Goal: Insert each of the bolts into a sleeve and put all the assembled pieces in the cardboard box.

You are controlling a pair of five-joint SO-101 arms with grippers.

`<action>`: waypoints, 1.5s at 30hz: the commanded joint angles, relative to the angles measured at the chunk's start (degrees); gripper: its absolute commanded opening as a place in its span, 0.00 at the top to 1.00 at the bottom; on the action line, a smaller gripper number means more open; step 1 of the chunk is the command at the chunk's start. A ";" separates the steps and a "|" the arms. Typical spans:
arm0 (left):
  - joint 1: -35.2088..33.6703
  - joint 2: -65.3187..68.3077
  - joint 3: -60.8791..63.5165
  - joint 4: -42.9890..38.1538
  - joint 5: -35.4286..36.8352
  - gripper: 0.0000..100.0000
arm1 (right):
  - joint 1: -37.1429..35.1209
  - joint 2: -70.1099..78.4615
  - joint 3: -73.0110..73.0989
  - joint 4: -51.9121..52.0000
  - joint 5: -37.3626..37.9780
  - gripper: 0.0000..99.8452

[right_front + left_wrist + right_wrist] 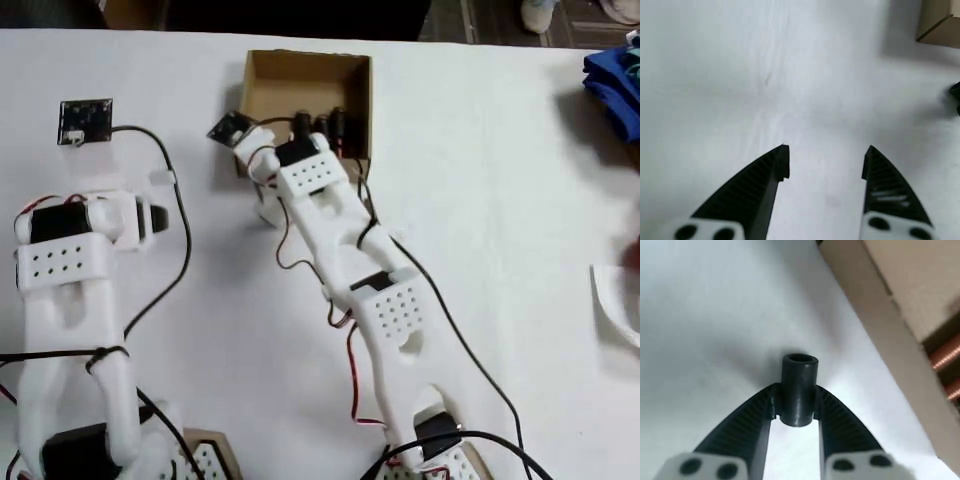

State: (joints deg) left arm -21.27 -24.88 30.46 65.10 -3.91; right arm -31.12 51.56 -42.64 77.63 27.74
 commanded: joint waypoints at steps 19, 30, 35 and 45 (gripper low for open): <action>-0.35 -0.62 -0.13 0.35 -0.26 0.75 | -0.48 -2.42 -0.70 4.79 -13.89 0.98; -0.35 -0.62 -0.13 1.49 -0.35 0.75 | -1.01 -18.33 -0.26 17.80 -20.48 0.98; -0.35 -0.62 -0.13 1.49 -0.35 0.75 | -1.01 -27.12 -0.18 22.90 -22.68 0.98; -0.26 -0.62 -0.13 1.49 -0.18 0.75 | -2.33 -56.66 22.86 22.64 -32.79 0.98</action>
State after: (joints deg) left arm -21.27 -24.88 30.46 66.33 -3.91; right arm -33.14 6.55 -27.96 99.87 -3.74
